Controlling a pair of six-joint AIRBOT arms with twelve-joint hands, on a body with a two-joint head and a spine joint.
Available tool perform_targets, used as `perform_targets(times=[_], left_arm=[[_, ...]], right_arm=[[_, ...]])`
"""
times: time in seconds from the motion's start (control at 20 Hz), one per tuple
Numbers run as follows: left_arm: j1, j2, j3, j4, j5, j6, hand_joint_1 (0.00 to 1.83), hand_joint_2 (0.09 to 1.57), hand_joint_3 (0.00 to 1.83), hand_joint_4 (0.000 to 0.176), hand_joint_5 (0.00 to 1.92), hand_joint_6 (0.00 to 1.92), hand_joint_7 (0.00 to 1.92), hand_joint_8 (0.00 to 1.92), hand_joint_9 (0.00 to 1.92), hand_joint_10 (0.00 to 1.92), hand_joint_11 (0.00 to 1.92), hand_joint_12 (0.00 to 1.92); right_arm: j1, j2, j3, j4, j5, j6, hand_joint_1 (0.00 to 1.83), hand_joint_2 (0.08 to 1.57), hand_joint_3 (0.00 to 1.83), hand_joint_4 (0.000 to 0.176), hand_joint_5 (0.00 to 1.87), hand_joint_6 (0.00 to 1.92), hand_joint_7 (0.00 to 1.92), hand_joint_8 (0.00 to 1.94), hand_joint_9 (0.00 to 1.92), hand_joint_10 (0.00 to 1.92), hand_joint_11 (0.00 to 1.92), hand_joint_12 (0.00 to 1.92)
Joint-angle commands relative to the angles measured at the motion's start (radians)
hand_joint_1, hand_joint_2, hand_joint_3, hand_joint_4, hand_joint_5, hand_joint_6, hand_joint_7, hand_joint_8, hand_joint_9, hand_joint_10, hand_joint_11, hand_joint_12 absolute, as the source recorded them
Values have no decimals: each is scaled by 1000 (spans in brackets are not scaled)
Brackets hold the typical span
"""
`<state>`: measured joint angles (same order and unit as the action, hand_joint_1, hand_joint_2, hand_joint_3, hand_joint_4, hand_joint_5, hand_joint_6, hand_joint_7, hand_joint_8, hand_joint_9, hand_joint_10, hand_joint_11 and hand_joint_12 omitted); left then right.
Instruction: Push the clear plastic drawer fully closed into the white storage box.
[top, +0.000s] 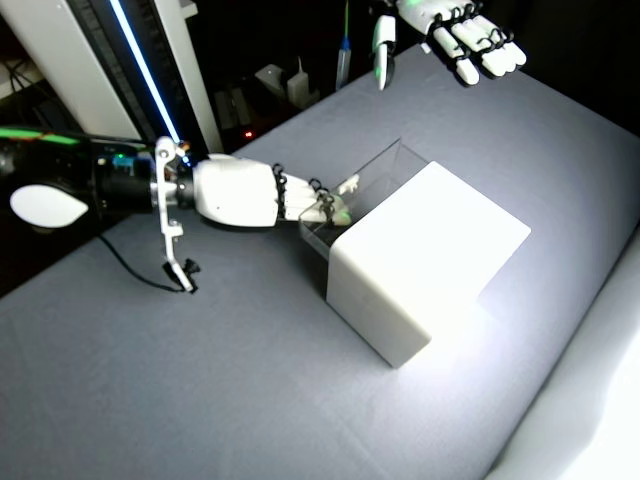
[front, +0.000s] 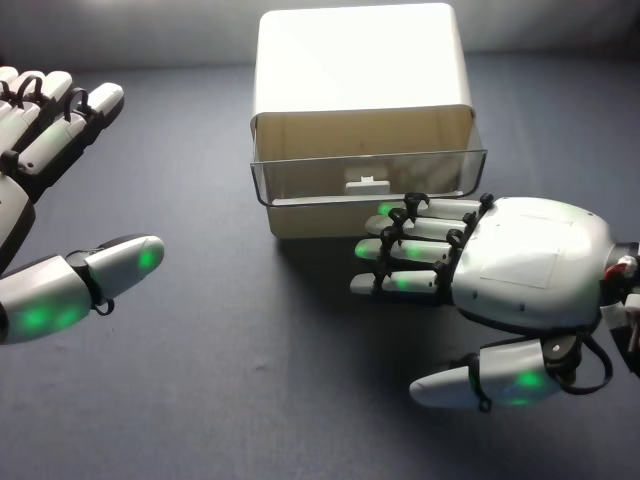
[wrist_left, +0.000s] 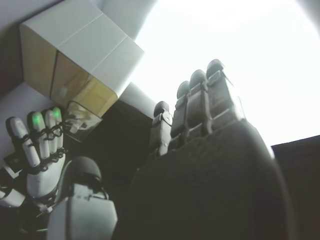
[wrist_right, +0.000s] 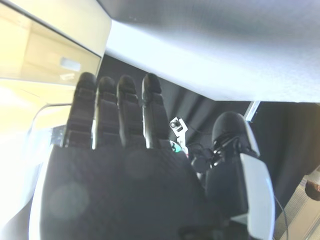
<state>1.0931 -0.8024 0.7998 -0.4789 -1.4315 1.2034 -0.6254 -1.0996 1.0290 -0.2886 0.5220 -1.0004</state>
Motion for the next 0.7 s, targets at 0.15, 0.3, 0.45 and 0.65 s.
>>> perform_targets(times=[0.15,0.3,0.45,0.65], left_arm=[[5,2,2,9,-132,-9,0,1097,6,176,0,0,0,0,0,0,0,0],[10,2,2,5,-134,-10,0,1111,12,176,0,0,0,0,0,0,0,0],[12,2,2,5,-134,-11,0,1114,12,176,0,0,0,0,0,0,0,0],[21,1,1,-3,-132,-11,0,1144,22,176,0,0,0,0,0,0,0,0]], right_arm=[[16,2,-50,-55,109,16,0,1192,1,33,261,2,70,0,0,0,0,0],[16,2,-64,-96,109,28,0,1185,0,42,294,14,79,4,0,0,0,0],[17,5,-71,-112,118,58,0,1184,0,28,335,13,110,3,0,0,0,0],[17,30,-91,-114,133,58,0,1178,0,23,326,18,103,14,0,0,0,0]])
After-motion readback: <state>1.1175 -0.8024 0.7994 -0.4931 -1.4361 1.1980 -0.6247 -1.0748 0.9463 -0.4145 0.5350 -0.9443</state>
